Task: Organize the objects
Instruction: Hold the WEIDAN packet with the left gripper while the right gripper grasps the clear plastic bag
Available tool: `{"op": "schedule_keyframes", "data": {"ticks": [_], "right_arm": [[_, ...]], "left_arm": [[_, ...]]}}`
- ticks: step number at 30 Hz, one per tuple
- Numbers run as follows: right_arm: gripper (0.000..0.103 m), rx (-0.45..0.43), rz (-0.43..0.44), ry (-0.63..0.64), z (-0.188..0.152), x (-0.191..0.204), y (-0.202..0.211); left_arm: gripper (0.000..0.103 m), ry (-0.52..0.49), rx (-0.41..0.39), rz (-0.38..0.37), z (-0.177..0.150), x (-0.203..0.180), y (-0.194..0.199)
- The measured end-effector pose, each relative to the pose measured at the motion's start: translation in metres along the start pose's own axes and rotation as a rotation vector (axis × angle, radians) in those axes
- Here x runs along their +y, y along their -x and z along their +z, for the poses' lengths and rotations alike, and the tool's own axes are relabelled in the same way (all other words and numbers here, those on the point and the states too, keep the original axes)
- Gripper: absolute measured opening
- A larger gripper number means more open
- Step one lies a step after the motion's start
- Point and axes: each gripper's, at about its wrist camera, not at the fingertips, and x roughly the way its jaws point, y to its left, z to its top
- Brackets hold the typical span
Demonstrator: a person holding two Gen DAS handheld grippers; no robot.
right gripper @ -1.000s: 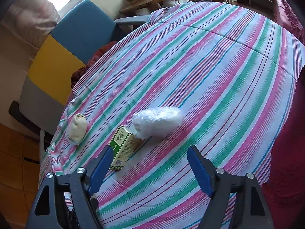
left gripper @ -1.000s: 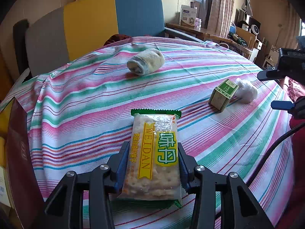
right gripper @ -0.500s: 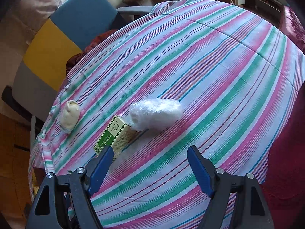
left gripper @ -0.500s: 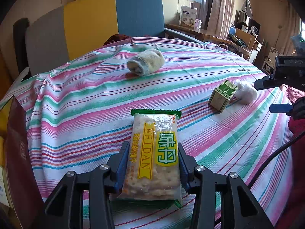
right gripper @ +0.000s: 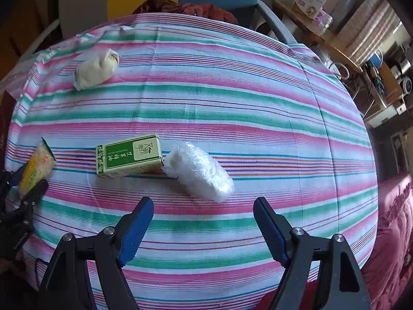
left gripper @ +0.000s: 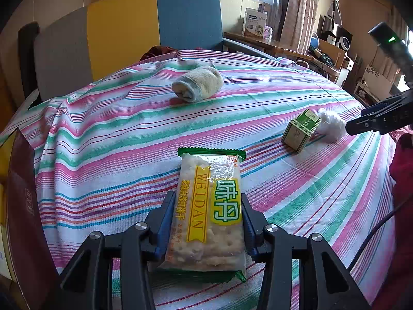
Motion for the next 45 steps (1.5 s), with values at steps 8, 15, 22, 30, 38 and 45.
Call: {"op": "schedule_keyframes", "data": {"ticks": [8, 15, 22, 30, 38, 45], "right_arm": [[0.074, 0.048, -0.129, 0.199, 0.025, 0.020, -0.035], [0.034, 0.041, -0.103, 0.126, 0.017, 0.013, -0.032], [0.034, -0.073, 0.082, -0.133, 0.007, -0.001, 0.013], [0.034, -0.167, 0.297, -0.150, 0.009, 0.066, 0.027], [0.034, -0.136, 0.393, -0.051, 0.000, 0.111, 0.007], [0.034, -0.097, 0.335, 0.056, -0.004, 0.136, -0.005]], "left_arm": [[0.048, 0.001, 0.001, 0.000, 0.000, 0.000, 0.000], [0.048, 0.004, 0.001, -0.005, 0.000, 0.000, -0.001], [0.048, 0.002, 0.001, -0.002, 0.000, 0.000, -0.001], [0.046, -0.022, 0.022, -0.008, -0.002, 0.000, 0.006], [0.046, 0.034, 0.029, 0.025, -0.012, 0.018, 0.043], [0.046, 0.052, -0.045, 0.041, -0.017, 0.019, 0.095]]}}
